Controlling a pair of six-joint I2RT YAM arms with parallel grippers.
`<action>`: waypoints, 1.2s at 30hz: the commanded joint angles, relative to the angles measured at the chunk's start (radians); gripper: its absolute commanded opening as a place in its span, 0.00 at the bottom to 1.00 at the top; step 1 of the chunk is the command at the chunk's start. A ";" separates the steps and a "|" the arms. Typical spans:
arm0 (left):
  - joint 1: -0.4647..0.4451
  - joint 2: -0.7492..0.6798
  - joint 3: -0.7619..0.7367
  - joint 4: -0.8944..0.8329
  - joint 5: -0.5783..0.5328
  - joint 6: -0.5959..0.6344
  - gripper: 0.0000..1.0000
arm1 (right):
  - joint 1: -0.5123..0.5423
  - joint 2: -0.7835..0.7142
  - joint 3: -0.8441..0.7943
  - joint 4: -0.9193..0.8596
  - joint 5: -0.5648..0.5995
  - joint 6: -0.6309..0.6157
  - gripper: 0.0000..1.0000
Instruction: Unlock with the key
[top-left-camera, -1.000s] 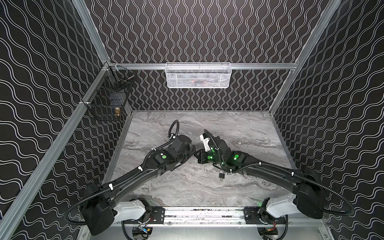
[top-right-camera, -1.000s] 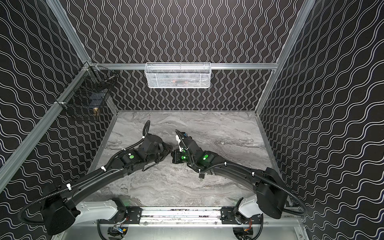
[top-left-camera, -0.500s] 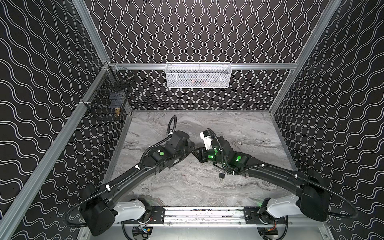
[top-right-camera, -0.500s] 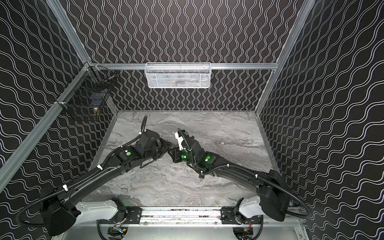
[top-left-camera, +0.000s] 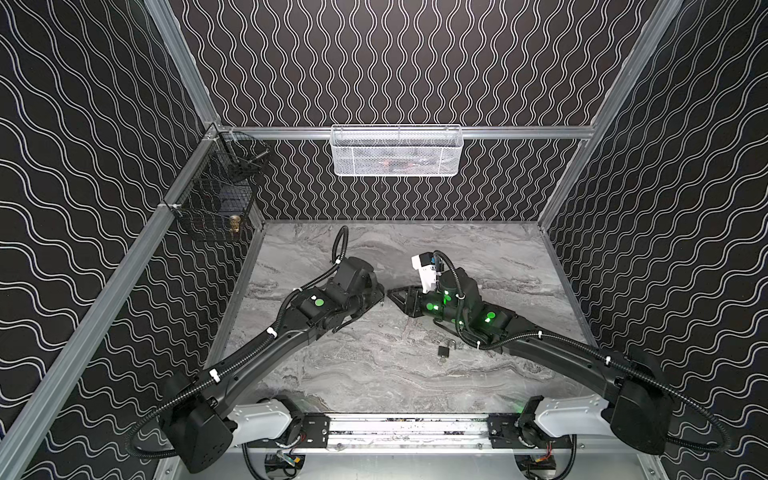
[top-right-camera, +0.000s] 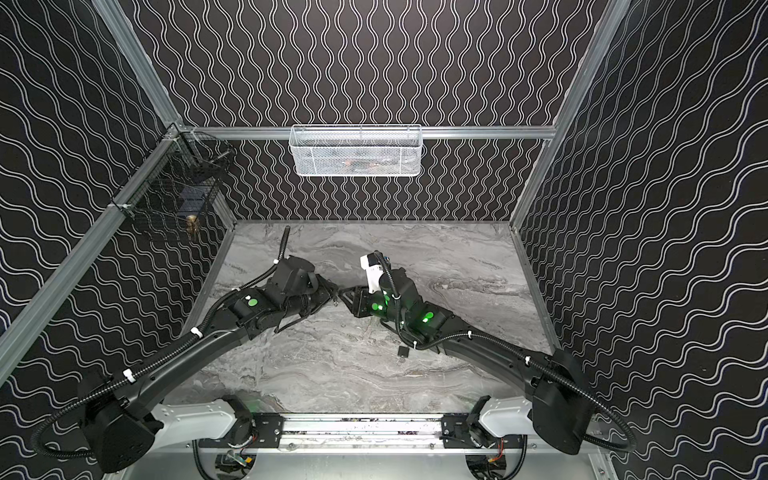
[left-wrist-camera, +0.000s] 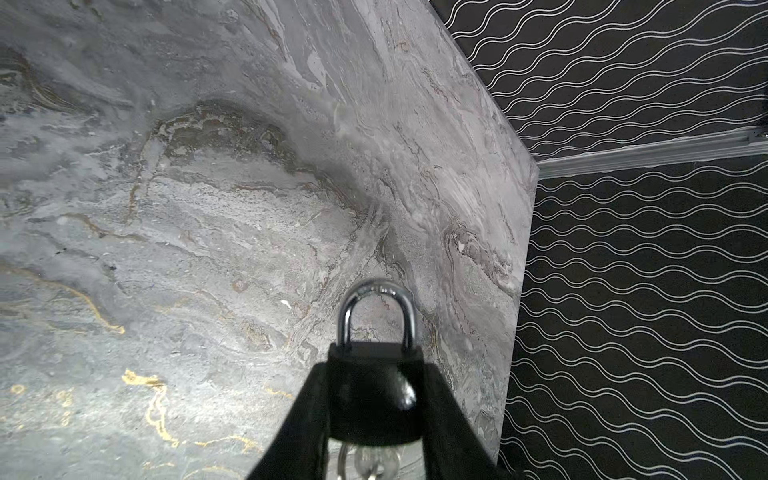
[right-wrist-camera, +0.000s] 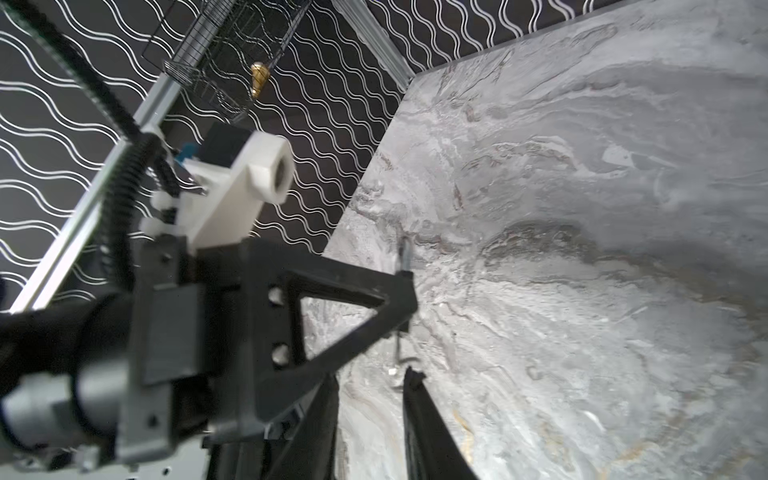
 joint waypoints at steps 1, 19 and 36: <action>0.002 -0.010 -0.008 0.010 -0.026 0.008 0.00 | -0.003 0.026 0.027 0.005 0.003 0.093 0.27; 0.002 -0.008 -0.018 0.036 -0.051 -0.028 0.00 | 0.036 0.043 0.011 -0.087 0.137 0.131 0.20; 0.002 -0.009 -0.022 0.054 -0.046 -0.045 0.00 | 0.046 0.111 0.068 -0.007 0.068 0.117 0.19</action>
